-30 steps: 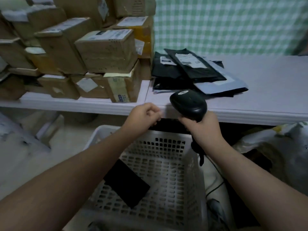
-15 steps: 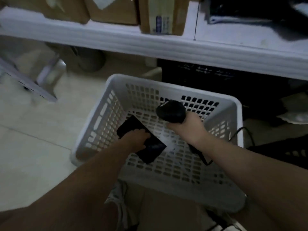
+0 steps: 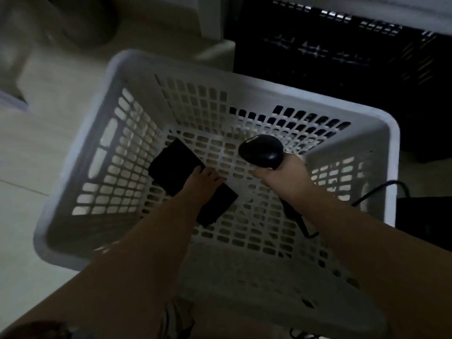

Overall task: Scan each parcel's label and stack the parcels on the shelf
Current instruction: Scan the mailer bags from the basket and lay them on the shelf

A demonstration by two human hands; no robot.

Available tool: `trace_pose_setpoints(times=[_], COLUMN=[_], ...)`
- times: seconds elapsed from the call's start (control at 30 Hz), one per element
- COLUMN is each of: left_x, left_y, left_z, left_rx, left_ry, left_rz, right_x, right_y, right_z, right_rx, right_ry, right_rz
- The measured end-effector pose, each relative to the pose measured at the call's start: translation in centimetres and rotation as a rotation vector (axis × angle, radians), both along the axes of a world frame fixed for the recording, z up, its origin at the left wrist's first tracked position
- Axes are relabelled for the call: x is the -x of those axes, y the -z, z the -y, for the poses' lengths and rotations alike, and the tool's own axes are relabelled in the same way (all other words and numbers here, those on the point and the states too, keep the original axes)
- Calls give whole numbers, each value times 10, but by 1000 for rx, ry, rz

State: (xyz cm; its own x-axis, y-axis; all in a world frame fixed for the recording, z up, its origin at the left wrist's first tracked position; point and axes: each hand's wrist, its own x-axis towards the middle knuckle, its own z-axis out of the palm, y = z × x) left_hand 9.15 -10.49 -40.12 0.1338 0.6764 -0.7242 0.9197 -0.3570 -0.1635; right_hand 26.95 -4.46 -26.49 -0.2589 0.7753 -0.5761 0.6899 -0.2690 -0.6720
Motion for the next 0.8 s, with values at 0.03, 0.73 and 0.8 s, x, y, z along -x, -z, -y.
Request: trace_pose_setpoints(times=[0.03, 0.73, 0.8], left_x=[-2, 1, 0], left_y=[2, -237, -275], left_z=[-1, -1, 6], left_rx=[-26, -415, -520], left_ry=[0, -521, -593], left_rz=[-6, 678, 796], right_x=[0, -13, -21], right_y=[2, -129, -163], right_z=[0, 48, 52], right_rx=[5, -256, -286], right_ry=[10, 13, 95], right_rz=[-6, -162, -265])
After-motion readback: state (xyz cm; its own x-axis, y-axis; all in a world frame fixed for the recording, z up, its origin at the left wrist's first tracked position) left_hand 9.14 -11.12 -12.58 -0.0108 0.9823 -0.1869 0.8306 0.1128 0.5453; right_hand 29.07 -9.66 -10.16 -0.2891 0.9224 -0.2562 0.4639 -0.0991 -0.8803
